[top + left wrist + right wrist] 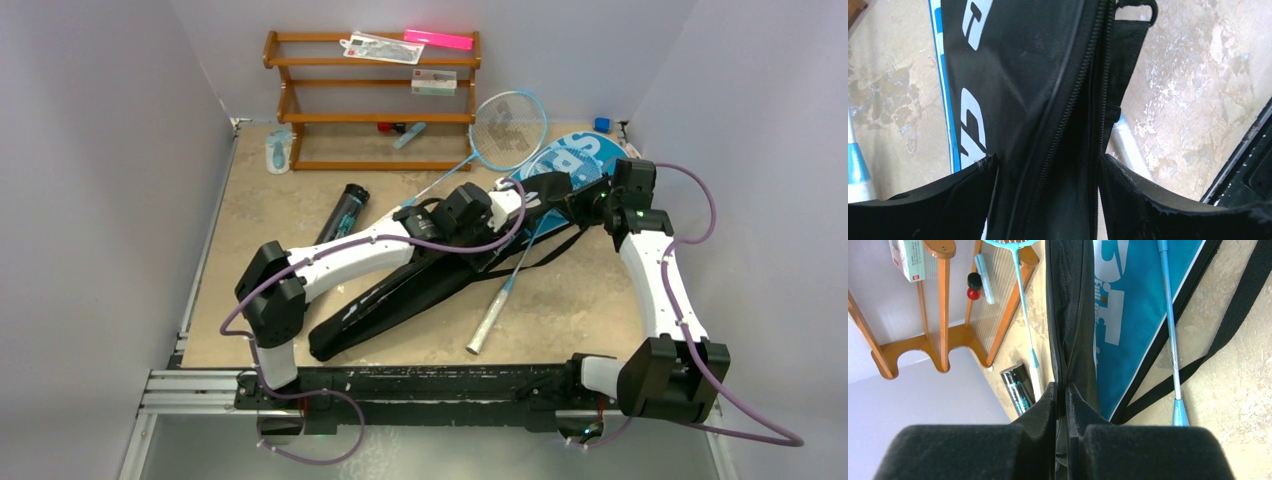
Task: Pack up the badminton gear
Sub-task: Zip the racket bag at the center of the board.
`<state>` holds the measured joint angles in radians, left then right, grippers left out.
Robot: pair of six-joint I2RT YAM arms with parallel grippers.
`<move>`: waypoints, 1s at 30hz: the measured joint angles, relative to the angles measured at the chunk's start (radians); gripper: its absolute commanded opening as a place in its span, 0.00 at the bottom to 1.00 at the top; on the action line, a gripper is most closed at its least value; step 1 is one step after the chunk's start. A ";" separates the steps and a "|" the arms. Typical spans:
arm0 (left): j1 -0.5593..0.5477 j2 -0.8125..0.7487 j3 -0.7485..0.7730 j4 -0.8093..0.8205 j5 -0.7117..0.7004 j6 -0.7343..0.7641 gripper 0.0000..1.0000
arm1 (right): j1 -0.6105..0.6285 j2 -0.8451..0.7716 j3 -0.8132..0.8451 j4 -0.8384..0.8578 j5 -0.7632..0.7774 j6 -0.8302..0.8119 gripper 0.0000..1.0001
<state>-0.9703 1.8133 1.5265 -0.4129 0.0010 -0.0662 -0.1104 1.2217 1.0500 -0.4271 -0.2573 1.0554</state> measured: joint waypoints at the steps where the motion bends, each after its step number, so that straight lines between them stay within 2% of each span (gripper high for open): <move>1: -0.011 0.000 0.000 -0.005 -0.020 0.003 0.70 | 0.000 0.000 0.000 0.000 0.000 0.000 0.00; 3: -0.029 0.000 -0.001 -0.013 -0.051 0.008 0.63 | 0.000 0.000 0.000 0.000 0.000 0.000 0.00; 6: -0.047 0.002 0.000 -0.029 -0.095 0.010 0.44 | 0.000 0.000 0.000 0.000 -0.002 0.000 0.00; 9: -0.051 0.019 0.014 -0.060 -0.145 0.007 0.30 | 0.000 0.000 0.000 0.000 -0.005 0.000 0.00; 12: -0.051 0.047 0.039 -0.093 -0.178 0.005 0.14 | 0.000 0.000 0.000 0.000 -0.007 0.000 0.04; 13: -0.051 0.053 0.046 -0.101 -0.183 0.003 0.11 | 0.000 0.000 0.000 -0.001 -0.007 0.000 0.06; 15: -0.051 0.064 0.060 -0.117 -0.195 0.000 0.08 | 0.000 0.000 0.000 -0.001 -0.008 0.001 0.16; 17: -0.051 0.064 0.066 -0.128 -0.198 -0.001 0.02 | 0.001 0.000 0.000 -0.001 -0.012 0.002 0.31; 20: -0.051 0.064 0.069 -0.148 -0.199 -0.001 0.00 | 0.001 -0.001 0.000 0.003 -0.015 -0.001 0.40; 26: -0.043 0.062 0.069 -0.184 -0.161 -0.007 0.00 | 0.001 -0.053 -0.047 0.068 -0.040 -0.086 0.44; 30: 0.012 0.043 0.068 -0.196 -0.018 -0.039 0.00 | 0.001 -0.129 -0.126 0.139 -0.098 -0.200 0.42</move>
<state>-0.9581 1.8565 1.5948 -0.6090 -0.0174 -0.1051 -0.1097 1.0931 0.9245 -0.2882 -0.3550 0.8555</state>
